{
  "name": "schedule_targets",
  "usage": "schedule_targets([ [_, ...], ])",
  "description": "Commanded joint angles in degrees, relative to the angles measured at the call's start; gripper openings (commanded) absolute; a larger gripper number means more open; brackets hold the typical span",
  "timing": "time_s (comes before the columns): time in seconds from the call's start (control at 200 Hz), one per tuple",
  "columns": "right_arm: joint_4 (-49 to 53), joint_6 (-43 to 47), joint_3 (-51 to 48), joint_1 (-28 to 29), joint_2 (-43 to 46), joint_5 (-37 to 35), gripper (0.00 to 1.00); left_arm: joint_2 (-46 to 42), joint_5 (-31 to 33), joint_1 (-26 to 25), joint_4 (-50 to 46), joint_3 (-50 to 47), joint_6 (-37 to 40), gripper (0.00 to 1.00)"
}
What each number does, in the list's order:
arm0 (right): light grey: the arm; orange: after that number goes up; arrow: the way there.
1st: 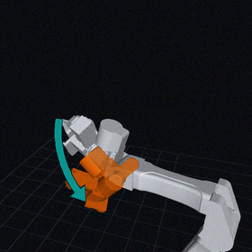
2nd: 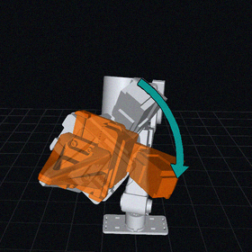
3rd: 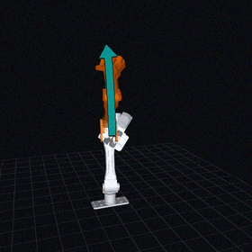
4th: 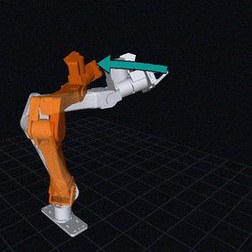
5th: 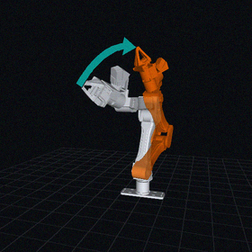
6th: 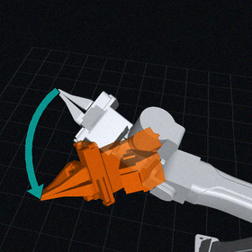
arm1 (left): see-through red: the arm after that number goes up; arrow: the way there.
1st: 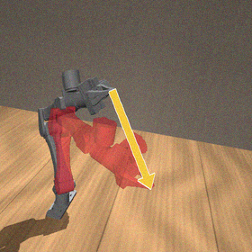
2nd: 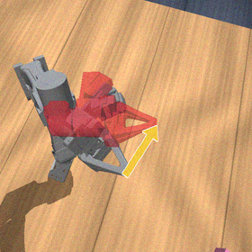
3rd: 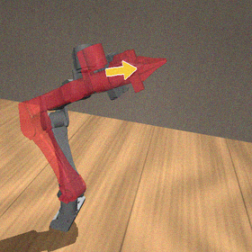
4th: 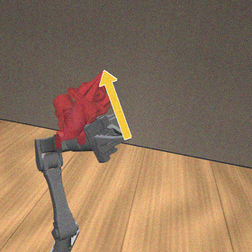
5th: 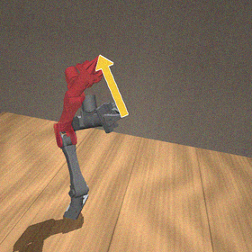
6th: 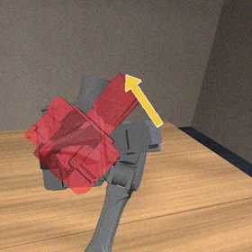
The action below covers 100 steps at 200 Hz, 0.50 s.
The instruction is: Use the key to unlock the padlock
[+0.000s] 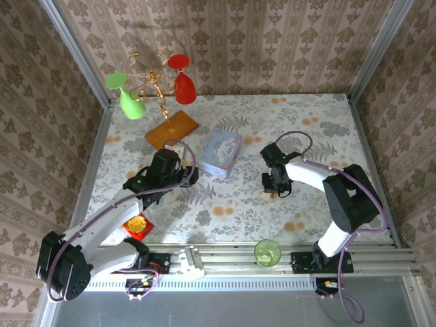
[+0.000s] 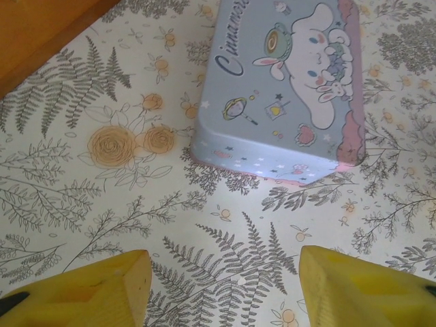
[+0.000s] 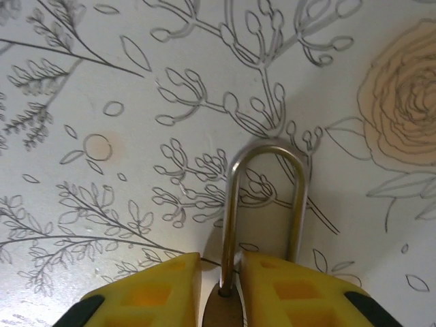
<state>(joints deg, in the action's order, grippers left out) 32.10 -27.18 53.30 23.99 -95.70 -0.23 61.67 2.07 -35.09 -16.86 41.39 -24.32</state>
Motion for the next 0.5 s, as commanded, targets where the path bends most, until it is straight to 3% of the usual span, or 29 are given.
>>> schedule_targets([
  [0.0,1.48,-0.05,-0.22,-0.28,-1.63,0.88,0.27,-0.16,-2.3,0.73,1.58,-0.93,-1.28,0.6],
  [0.145,3.05,0.51,-0.05,0.54,-0.28,-0.13,0.39,-0.4,-3.09,0.86,1.75,-1.33,-1.15,0.61],
  [0.165,2.89,0.46,-0.3,0.41,0.18,0.42,0.42,-0.49,-3.2,0.9,1.78,-1.37,-1.12,0.61],
  [0.2,4.02,0.62,0.01,0.57,0.84,0.89,0.59,-0.66,-3.29,0.9,1.75,-1.4,-1.08,0.61],
  [0.225,4.81,0.68,0.61,1.0,1.48,1.01,0.63,-0.83,-3.38,0.95,1.75,-1.4,-0.95,0.61],
  [0.495,5.42,-0.16,1.27,1.34,12.42,1.38,0.56,-3.31,-4.26,4.31,0.0,-2.25,-0.64,0.61],
])
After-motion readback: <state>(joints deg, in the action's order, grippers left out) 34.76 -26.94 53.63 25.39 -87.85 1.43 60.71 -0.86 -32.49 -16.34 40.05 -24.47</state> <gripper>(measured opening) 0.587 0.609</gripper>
